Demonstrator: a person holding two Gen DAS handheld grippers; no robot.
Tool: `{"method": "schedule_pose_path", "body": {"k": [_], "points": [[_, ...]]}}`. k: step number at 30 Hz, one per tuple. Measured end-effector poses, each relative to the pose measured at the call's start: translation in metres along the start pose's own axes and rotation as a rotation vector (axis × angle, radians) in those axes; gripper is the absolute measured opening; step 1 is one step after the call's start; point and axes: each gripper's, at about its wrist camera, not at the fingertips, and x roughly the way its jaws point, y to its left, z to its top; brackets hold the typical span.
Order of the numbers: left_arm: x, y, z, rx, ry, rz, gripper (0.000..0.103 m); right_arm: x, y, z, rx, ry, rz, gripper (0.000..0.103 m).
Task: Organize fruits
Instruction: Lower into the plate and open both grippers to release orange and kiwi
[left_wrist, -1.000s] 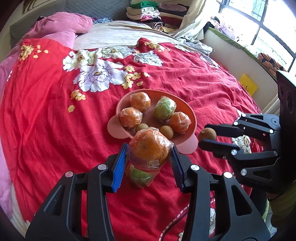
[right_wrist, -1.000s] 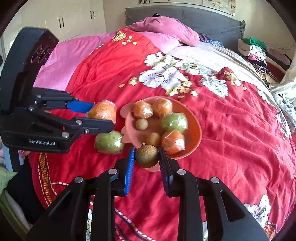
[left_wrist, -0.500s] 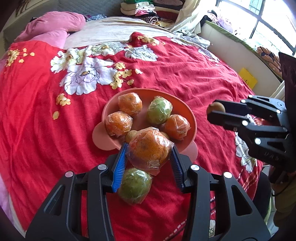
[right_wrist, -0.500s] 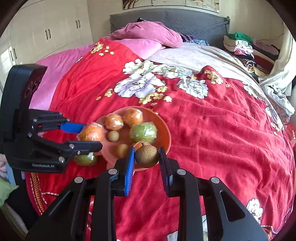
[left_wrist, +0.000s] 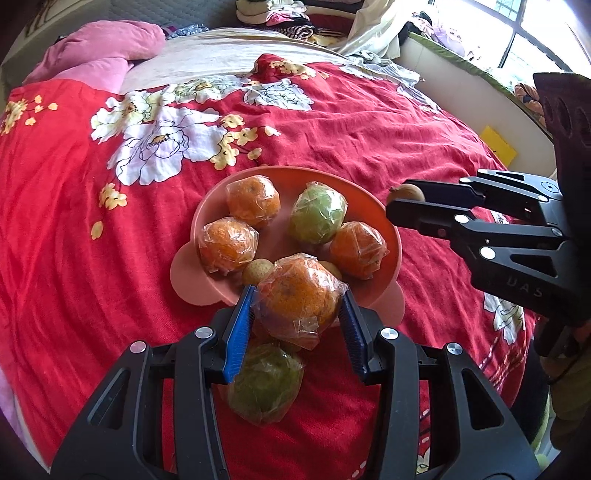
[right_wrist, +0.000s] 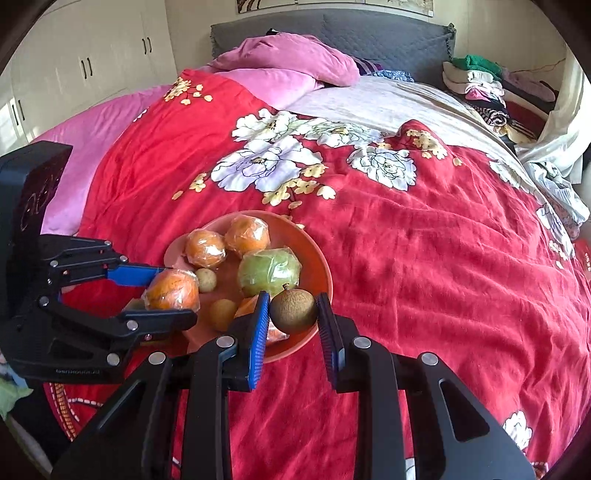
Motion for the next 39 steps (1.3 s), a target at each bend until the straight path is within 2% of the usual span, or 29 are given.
{"method": "schedule_pose_path", "body": {"k": [26, 29, 32, 39], "points": [[0.001, 0.001, 0.0, 0.002, -0.003, -0.005, 0.037, 0.019, 0.001, 0.001, 0.006, 0.028, -0.01, 0.026], [0.001, 0.0, 0.0, 0.002, -0.004, -0.007, 0.037, 0.019, 0.0, 0.001, 0.01, 0.022, -0.015, 0.034], [0.002, 0.0, 0.0, 0.0, -0.004, -0.006, 0.037, 0.015, -0.001, 0.001, 0.012, 0.013, -0.017, 0.035], [0.001, 0.0, 0.0, 0.0, -0.005, -0.005, 0.037, 0.006, -0.005, -0.002, 0.025, -0.001, -0.034, 0.048]]}}
